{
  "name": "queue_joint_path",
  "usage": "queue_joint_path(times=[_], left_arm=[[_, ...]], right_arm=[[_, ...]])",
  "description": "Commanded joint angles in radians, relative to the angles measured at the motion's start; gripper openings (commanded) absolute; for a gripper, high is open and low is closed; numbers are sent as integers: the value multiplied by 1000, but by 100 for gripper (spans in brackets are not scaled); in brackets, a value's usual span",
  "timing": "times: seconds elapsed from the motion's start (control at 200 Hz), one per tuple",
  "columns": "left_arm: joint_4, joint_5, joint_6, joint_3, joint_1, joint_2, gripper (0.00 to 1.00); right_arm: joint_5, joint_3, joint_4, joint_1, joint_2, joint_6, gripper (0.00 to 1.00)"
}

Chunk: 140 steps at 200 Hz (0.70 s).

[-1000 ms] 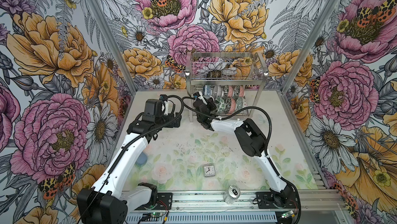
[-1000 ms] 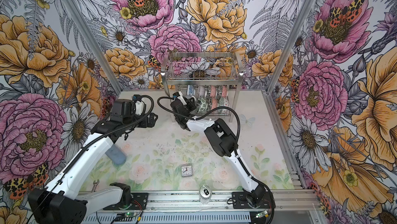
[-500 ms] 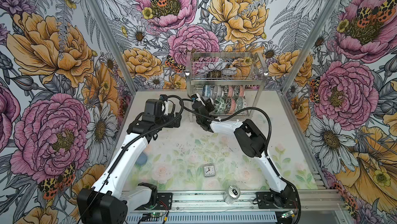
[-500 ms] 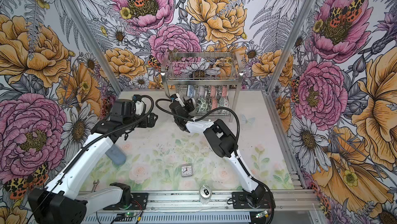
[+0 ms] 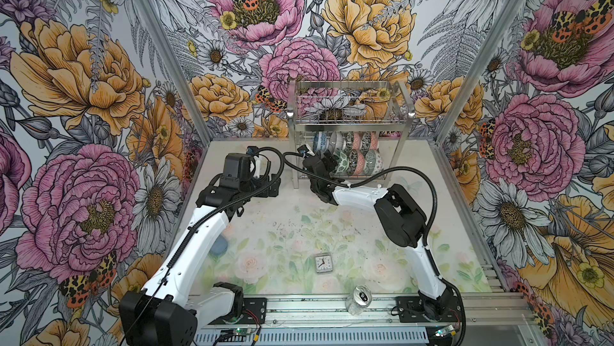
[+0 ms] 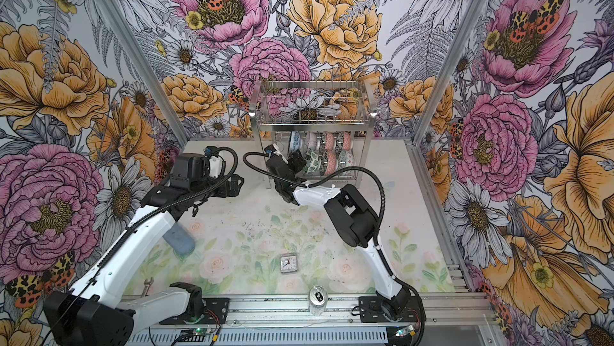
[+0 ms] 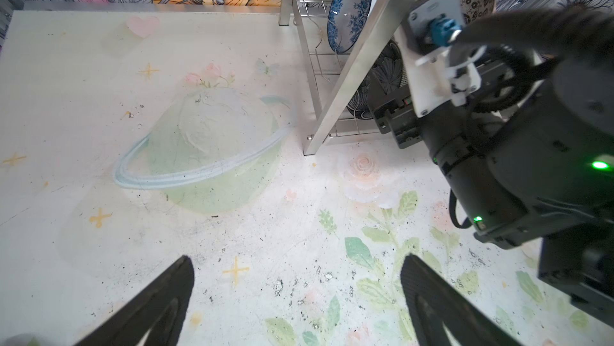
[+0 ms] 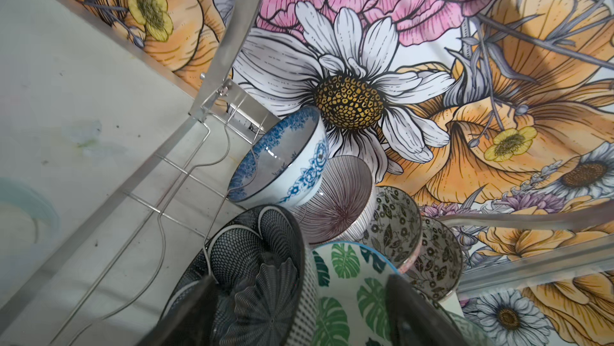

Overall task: Load the bowls into the dish rack
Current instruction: 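Open the right gripper and withdraw it from the rack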

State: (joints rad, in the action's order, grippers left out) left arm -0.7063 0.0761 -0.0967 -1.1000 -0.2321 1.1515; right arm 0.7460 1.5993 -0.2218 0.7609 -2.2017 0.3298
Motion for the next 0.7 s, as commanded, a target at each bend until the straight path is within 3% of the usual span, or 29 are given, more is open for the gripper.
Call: queue_joint_path(times=[0.0,0.055,0.43,0.535,0.615,0.695], left_arm=[[18,18,6,12,10,-12,99],[18,14,7,11,9,-11,99],[99,-65,7,40,-3,-59,98],[174,-211,-48,93,-5,-103,99],[308,-339,-70,203,-21,-166,99],[637,-445,-18,418,-42,-243,99]], right_arm=[[-92,-71,-54,0,122,-33,94],[-123,-130,-79,-4,172,-44,100],[-262,-571,-157,-55,593,-179,100],[-276,-751,-188,-120,784,-281,100],[-230,-905,-222,-196,932,-360,100],[-144,-1056,-260,-294,1051,-442,100]])
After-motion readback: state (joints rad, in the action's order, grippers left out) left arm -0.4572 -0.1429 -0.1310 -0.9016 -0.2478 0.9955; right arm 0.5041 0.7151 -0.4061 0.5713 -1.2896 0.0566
